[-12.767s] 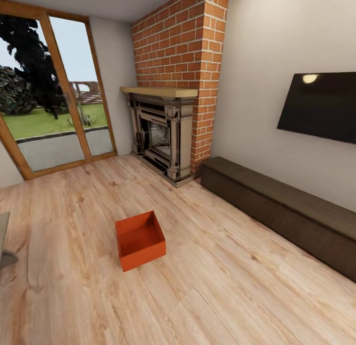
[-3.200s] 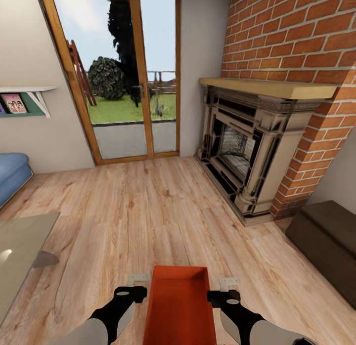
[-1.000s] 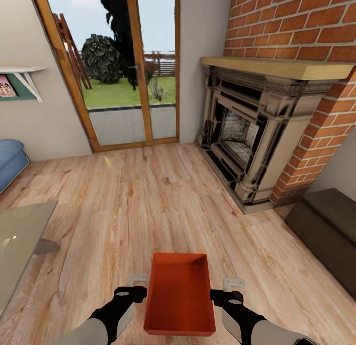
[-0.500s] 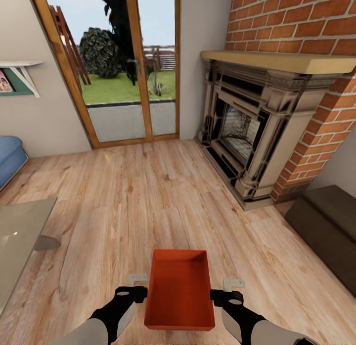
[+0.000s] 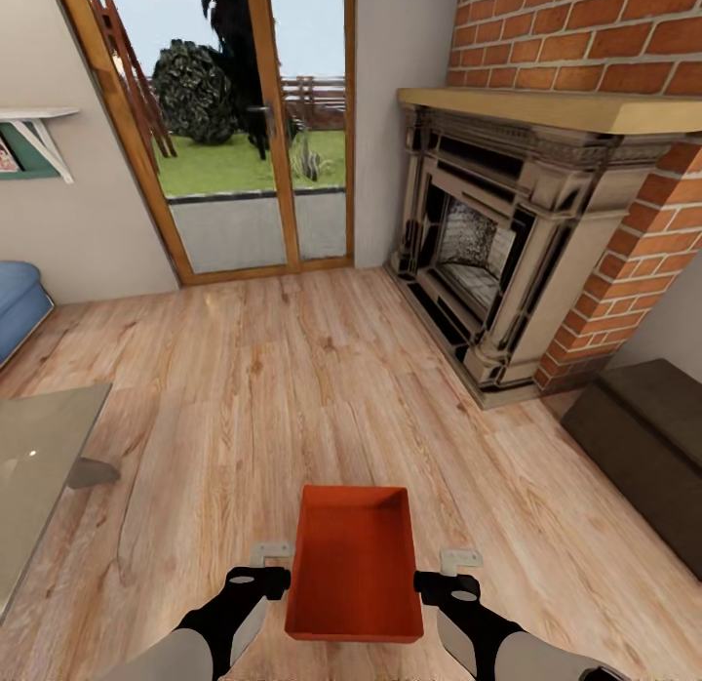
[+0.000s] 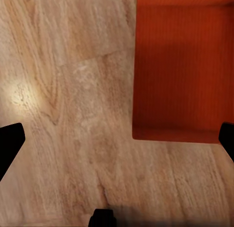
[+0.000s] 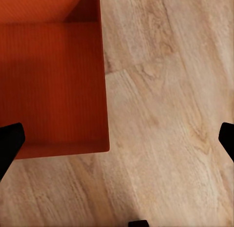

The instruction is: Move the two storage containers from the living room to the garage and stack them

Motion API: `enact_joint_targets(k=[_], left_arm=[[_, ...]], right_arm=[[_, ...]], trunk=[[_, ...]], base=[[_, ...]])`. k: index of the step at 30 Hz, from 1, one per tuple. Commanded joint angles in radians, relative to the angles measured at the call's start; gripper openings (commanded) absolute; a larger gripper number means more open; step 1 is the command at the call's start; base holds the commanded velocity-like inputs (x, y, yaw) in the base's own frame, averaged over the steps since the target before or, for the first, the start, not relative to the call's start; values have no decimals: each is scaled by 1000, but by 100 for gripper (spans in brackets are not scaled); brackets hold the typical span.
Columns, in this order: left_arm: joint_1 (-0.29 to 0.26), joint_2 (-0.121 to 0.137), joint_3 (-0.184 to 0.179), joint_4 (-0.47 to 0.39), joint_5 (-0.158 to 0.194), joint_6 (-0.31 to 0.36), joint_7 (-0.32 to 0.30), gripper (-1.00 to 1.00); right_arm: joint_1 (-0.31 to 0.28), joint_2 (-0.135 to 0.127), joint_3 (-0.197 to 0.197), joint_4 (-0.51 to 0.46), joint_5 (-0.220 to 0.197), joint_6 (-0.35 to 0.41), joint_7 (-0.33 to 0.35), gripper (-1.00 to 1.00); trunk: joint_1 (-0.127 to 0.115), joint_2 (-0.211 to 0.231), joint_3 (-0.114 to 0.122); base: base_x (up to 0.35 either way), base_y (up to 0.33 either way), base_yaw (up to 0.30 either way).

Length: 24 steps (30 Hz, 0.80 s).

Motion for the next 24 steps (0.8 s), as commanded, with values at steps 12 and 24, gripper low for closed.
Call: enact_joint_targets(k=[12, 24], left_arm=[[0, -1, 3, 0, -4, 9, 3, 100], [0, 0, 6, -1, -5, 4, 3, 100]], right_arm=[[-1, 0, 8, 0, -11, -5, -3, 100], [-1, -2, 9, 0, -11, -5, -3, 100]], trunk=[[0, -1, -20], [0, -1, -39]], base=[[0, 0, 0], [0, 0, 0]])
